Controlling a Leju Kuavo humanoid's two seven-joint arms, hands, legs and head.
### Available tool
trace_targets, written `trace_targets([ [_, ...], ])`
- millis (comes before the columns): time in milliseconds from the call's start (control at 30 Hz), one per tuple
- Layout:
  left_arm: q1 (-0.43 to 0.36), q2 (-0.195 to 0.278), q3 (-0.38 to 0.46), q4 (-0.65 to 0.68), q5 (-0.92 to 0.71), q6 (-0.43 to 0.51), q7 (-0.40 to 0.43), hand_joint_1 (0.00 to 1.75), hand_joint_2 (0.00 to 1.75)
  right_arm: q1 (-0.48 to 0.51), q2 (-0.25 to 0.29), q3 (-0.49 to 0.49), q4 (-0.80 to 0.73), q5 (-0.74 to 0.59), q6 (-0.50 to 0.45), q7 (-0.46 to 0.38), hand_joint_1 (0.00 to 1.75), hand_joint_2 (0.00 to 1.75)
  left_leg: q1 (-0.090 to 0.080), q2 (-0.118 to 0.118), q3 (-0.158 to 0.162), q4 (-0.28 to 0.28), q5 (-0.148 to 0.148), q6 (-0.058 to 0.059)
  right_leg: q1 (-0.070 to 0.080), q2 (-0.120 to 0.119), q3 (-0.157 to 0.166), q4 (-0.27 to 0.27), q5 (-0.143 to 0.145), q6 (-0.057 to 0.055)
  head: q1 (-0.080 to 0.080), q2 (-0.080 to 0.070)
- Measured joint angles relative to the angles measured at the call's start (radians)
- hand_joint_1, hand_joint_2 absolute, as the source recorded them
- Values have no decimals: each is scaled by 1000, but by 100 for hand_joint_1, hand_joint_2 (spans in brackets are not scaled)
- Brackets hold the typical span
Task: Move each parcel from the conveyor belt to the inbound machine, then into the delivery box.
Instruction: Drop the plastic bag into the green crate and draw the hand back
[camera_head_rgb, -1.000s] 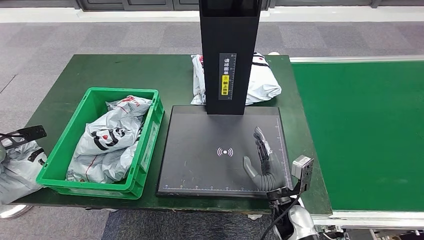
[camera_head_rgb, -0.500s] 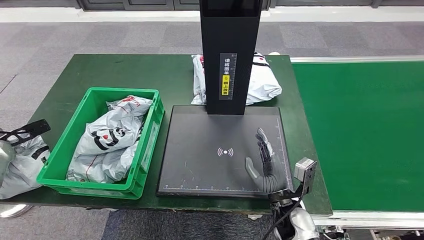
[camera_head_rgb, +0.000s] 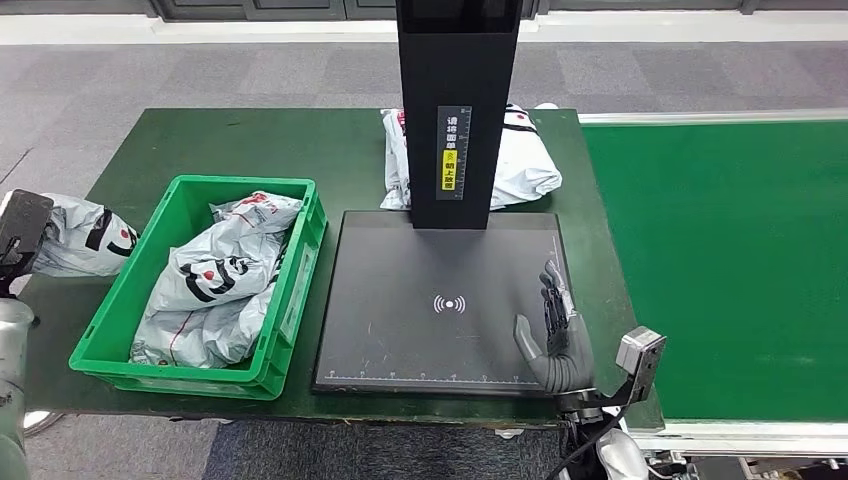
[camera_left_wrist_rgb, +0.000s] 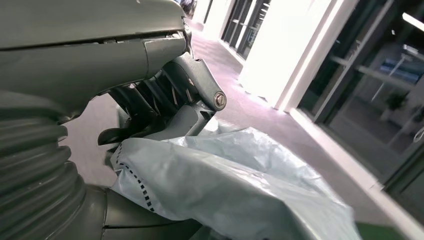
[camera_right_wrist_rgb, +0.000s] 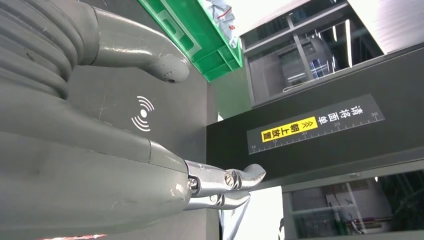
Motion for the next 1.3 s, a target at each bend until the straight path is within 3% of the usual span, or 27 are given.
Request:
trace_targets([
  [367,171,-43,22,-260,257,22,-76,175,175,-20,-9,0,0,-19,-22,-3,0,175,0,-1,-1,0,0,0,0,-1,0,0,-1,1,0,0],
  [733,248,-94,18,-444,323,20,-115,175,175,-44,-13,0,2,-29,-35,-13,0,175,0,-2,-1,0,0,0,0,-2,0,0,-1,1,0,0],
  [1000,344,-189,-59,-748,347,23,-116,175,175,-63,-13,0,28,-30,-46,-24,0,175,0,-3,-2,0,-1,2,0,-3,1,-1,-1,1,0,0],
  [1300,372,-224,-109,-878,397,23,-151,175,175,-75,-13,0,53,-31,-47,-36,0,175,0,-3,-2,0,-1,2,0,-3,0,-1,-1,1,0,0],
])
